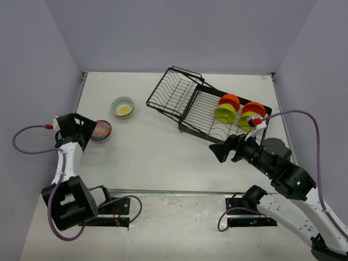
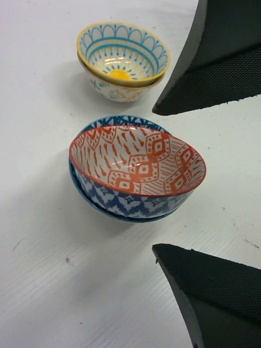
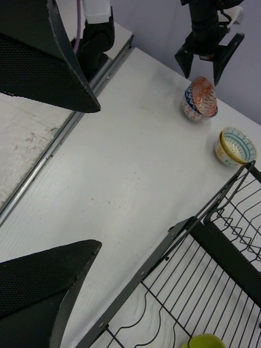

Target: Unload the bowls from the dish rack

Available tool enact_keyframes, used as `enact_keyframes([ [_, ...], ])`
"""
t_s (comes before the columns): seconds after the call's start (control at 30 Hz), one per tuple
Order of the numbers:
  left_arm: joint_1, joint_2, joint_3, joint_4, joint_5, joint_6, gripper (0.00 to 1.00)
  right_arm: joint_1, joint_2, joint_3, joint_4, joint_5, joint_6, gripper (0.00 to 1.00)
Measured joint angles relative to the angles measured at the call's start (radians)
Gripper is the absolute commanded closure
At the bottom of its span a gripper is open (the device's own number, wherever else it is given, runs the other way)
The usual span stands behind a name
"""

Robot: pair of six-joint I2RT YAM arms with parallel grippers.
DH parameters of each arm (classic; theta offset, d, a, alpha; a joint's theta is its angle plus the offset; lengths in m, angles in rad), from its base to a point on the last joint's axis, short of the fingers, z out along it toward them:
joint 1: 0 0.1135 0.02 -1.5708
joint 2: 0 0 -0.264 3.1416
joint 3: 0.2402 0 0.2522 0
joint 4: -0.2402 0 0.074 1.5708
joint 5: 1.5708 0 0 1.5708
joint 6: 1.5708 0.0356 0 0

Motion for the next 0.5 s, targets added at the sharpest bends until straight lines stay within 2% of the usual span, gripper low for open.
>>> enact_keyframes([
  [0.1, 0.001, -0.041, -0.010, 0.003, 0.008, 0.001, 0.00, 0.000, 0.024, 0.000, 0.001, -0.003, -0.001, 0.01],
  [0.17, 0.001, -0.040, -0.018, 0.003, 0.019, 0.003, 0.08, 0.000, 0.043, 0.000, 0.002, -0.013, -0.001, 0.01],
  [0.2, 0.001, -0.038, -0.025, 0.003, 0.024, 0.006, 0.15, 0.000, 0.052, -0.001, 0.004, -0.015, -0.001, 0.01],
  [0.23, 0.001, -0.039, -0.036, 0.005, 0.029, 0.010, 0.36, 0.000, 0.058, -0.002, 0.005, -0.016, -0.001, 0.01],
  [0.3, 0.001, -0.052, -0.063, 0.003, 0.035, 0.014, 0.60, 0.000, 0.065, -0.004, 0.005, -0.016, -0.001, 0.01],
  [0.37, 0.001, -0.078, -0.083, -0.002, 0.038, 0.020, 0.69, 0.000, 0.069, -0.006, 0.006, -0.016, -0.001, 0.01],
  [0.4, 0.001, -0.090, -0.087, -0.004, 0.039, 0.023, 0.81, 0.000, 0.070, -0.006, 0.006, -0.016, 0.000, 0.01],
  [0.5, 0.001, -0.091, -0.089, 0.005, 0.036, 0.027, 0.93, 0.000, 0.071, -0.009, 0.014, -0.016, 0.000, 0.01],
])
